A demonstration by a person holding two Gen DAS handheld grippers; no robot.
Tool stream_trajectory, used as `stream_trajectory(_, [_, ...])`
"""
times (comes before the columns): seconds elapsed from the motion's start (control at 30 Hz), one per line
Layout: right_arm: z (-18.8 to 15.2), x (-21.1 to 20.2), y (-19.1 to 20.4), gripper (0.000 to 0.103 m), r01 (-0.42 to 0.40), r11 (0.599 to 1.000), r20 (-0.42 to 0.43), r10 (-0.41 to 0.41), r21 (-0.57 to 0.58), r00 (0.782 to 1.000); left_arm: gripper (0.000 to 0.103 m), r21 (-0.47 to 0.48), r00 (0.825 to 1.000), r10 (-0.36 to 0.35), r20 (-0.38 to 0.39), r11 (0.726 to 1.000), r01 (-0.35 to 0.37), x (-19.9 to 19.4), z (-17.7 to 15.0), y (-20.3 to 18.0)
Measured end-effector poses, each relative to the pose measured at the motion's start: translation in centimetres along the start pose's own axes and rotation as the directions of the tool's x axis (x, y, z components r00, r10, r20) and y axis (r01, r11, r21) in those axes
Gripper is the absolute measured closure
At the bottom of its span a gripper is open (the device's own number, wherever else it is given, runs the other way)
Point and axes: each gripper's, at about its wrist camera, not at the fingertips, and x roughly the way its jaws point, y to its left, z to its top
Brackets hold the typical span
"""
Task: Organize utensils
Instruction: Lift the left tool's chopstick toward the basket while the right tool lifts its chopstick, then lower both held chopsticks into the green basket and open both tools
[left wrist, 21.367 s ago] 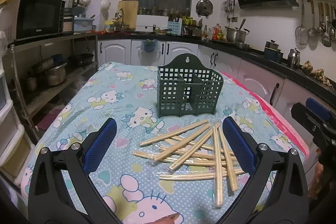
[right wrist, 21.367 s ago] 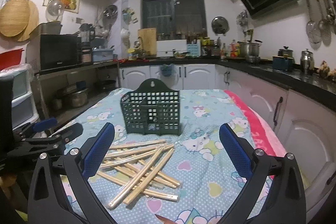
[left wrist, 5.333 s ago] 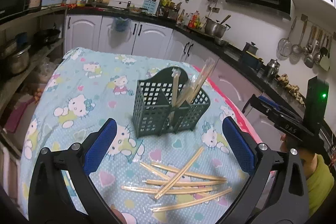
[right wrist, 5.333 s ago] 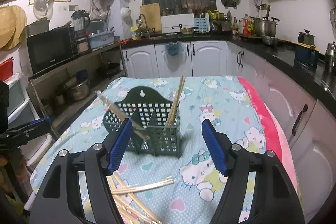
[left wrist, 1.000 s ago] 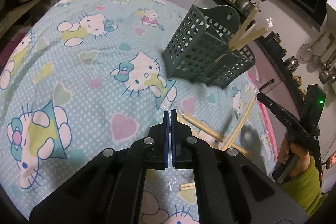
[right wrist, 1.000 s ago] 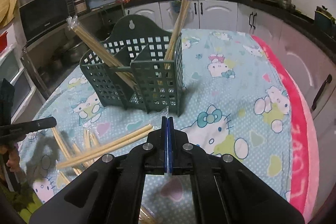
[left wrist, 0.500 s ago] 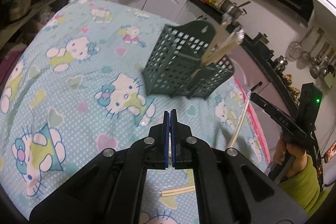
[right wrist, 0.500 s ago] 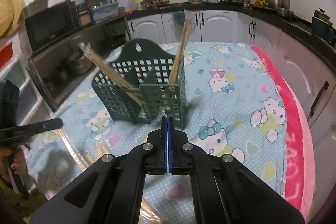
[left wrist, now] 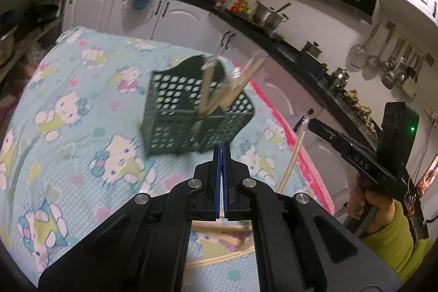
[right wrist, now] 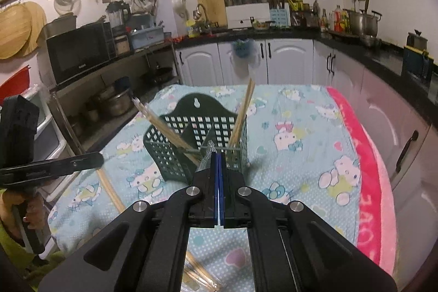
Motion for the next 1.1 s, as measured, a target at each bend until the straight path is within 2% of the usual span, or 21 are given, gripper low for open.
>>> stream_trajectory(0.33, [1.4, -2.6, 0.3, 0.103, 0.016, 1.000, 0.069, -0.014, -0.018, 0.998, 0.103, 0.091, 0.998, -0.054, 0.031, 0.995, 0.051, -0.2, 2.5, -4.2])
stream_trajectory(0.6, [2.1, -3.9, 0.1, 0.103, 0.039, 0.999, 0.105, -0.037, -0.019, 0.994, 0.103, 0.129, 0.995, -0.098, 0.034, 0.987, 0.093, 0.3, 3.8, -6.5])
stream_trajectory(0.83, [2.6, -4.7, -0.3, 0.103, 0.043, 0.999, 0.131, -0.041, -0.009, 0.990, 0.103, 0.158, 0.992, -0.114, 0.057, 0.982, 0.104, -0.2, 5.4, -8.1])
stream_trajectory(1.1, [4.1, -5.8, 0.1, 0.103, 0.041, 0.999, 0.168, -0.036, -0.027, 0.985, 0.103, 0.196, 0.985, -0.126, 0.119, 0.975, 0.101, -1.9, 7.9, -9.6])
